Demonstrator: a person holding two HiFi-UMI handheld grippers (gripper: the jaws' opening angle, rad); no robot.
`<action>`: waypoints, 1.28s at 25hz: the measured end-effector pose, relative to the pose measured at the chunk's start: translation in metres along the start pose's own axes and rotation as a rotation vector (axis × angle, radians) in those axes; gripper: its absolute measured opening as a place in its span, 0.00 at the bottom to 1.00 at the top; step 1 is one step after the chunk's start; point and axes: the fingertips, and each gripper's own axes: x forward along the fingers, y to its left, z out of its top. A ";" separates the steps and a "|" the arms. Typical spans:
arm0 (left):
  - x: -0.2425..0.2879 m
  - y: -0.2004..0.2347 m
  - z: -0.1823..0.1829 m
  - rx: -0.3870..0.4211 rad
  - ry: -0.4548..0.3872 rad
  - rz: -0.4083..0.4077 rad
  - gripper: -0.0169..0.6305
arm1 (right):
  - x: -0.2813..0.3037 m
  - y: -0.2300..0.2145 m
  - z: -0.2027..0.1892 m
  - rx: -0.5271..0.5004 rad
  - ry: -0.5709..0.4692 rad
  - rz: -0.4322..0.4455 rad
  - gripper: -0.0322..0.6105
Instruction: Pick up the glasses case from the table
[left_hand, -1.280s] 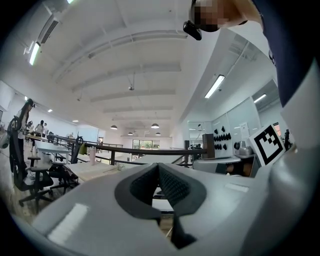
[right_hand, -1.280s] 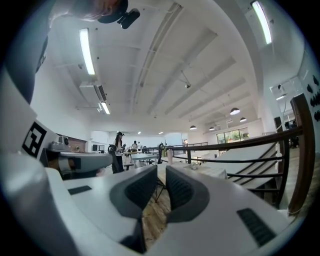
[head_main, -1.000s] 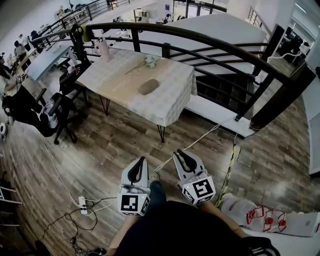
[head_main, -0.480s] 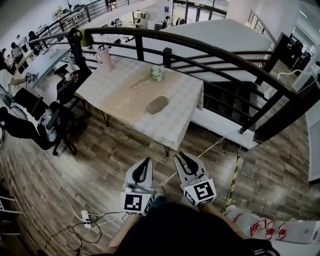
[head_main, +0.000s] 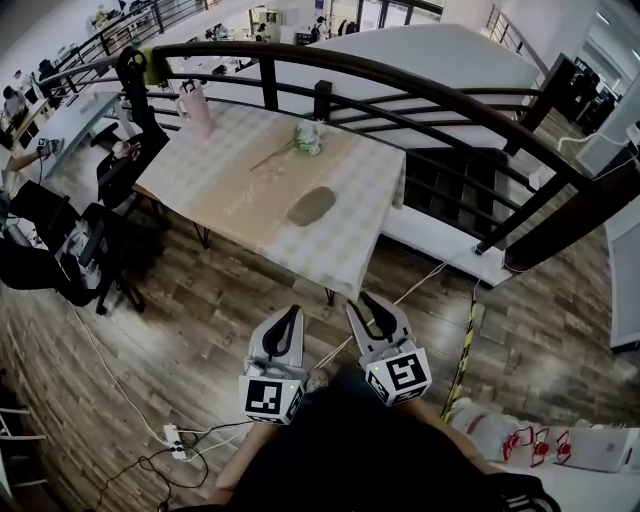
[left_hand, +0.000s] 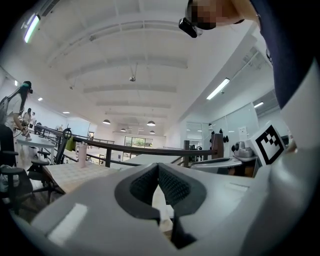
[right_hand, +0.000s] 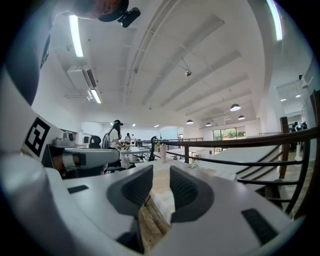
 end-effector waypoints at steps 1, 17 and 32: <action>-0.001 0.004 -0.001 -0.011 0.004 0.009 0.04 | 0.001 0.002 -0.001 0.001 0.007 0.002 0.16; 0.036 0.052 0.006 -0.019 -0.014 0.074 0.04 | 0.062 -0.030 0.006 -0.016 -0.005 0.011 0.17; 0.184 0.139 0.008 -0.032 0.001 0.129 0.04 | 0.230 -0.114 0.005 -0.064 0.068 0.146 0.22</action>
